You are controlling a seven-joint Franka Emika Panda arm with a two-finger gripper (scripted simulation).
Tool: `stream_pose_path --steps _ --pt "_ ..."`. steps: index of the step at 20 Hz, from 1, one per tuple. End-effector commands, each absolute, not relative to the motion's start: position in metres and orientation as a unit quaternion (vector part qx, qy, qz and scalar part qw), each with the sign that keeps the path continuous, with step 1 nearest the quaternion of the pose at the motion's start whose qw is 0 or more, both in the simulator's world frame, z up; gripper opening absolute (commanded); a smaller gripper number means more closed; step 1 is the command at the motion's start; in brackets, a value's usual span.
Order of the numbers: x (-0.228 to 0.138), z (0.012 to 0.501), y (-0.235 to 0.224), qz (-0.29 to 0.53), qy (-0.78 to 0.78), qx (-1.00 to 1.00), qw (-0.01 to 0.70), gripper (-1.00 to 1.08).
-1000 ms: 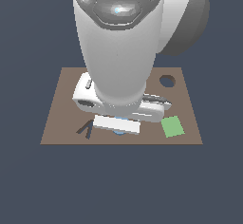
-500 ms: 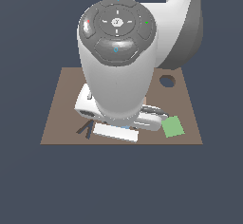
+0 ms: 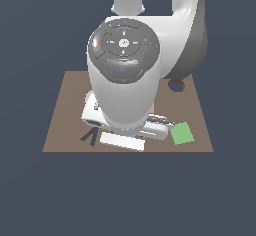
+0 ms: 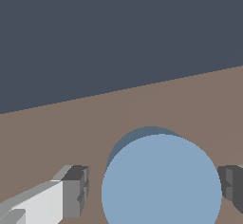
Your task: Insert a designated object into the corresponding slot on a board.
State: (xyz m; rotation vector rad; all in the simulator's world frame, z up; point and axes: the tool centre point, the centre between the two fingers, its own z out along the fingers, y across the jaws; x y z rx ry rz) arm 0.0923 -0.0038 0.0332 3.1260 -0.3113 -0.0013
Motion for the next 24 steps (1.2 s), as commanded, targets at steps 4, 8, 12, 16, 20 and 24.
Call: stream_pose_path --steps 4,8,12,16,20,24 --pt "0.093 0.030 -0.004 0.000 -0.099 0.995 0.000 -1.00" --pt "0.093 0.030 -0.004 0.000 -0.099 0.995 0.000 -1.00" --pt "0.093 0.031 -0.004 0.000 -0.099 0.995 0.000 -1.00" --pt "0.093 0.031 -0.003 0.000 -0.095 0.995 0.000 -1.00" --pt "0.094 0.031 0.004 0.000 -0.075 0.997 0.000 -1.00" --pt "0.095 0.032 0.016 0.000 -0.038 0.999 0.000 -1.00"
